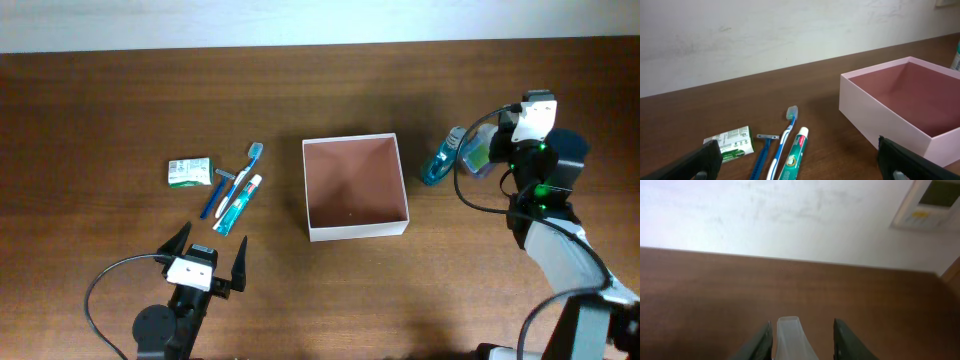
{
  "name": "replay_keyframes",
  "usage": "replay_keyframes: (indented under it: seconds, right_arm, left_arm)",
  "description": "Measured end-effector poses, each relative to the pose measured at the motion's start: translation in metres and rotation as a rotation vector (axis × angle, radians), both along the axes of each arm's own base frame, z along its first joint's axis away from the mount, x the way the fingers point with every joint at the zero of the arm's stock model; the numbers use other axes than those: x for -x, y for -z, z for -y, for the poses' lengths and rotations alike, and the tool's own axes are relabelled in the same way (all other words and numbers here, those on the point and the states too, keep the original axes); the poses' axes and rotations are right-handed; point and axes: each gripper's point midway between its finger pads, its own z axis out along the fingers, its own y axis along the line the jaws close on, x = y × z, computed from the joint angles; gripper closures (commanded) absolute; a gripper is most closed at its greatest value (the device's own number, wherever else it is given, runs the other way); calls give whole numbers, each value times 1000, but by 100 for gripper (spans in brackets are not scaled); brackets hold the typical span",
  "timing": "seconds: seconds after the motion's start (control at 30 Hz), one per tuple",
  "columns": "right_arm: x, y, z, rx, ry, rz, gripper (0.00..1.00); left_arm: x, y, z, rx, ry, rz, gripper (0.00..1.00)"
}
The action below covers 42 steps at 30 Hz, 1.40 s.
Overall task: Pack container
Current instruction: 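Carry the soap bottle left over the pink box with right gripper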
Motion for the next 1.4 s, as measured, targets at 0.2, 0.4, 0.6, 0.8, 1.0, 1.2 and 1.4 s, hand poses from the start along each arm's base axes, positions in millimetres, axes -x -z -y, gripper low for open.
replay_keyframes:
  seconds: [0.2, 0.4, 0.6, 0.8, 1.0, 1.2, 1.4]
  right_arm:
    - [10, -49, -2, 45, 0, 97, 67]
    - [30, -82, -4, 45, 19, 64, 67]
    - [38, -119, -21, 39, -10, 20, 67]
    - [39, -165, -68, 59, -83, 42, 67]
    - [44, -174, -122, 77, -166, 50, 67]
    - [47, -168, -172, 88, -260, 36, 66]
    - [29, -123, -212, 109, -331, -66, 66]
  left_arm:
    - [0, 0, 0, 0, 0, 0, 0]
    - [0, 0, 0, 0, 0, 0, 0]
    - [0, 0, 0, 0, 0, 0, 0]
    - [0, 0, 0, 0, 0, 0, 0]
    - [0, 0, 0, 0, 0, 0, 0]
    - [0, 0, 0, 0, 0, 0, 0]
    - [0, 0, 0, 0, 0, 0, 0]
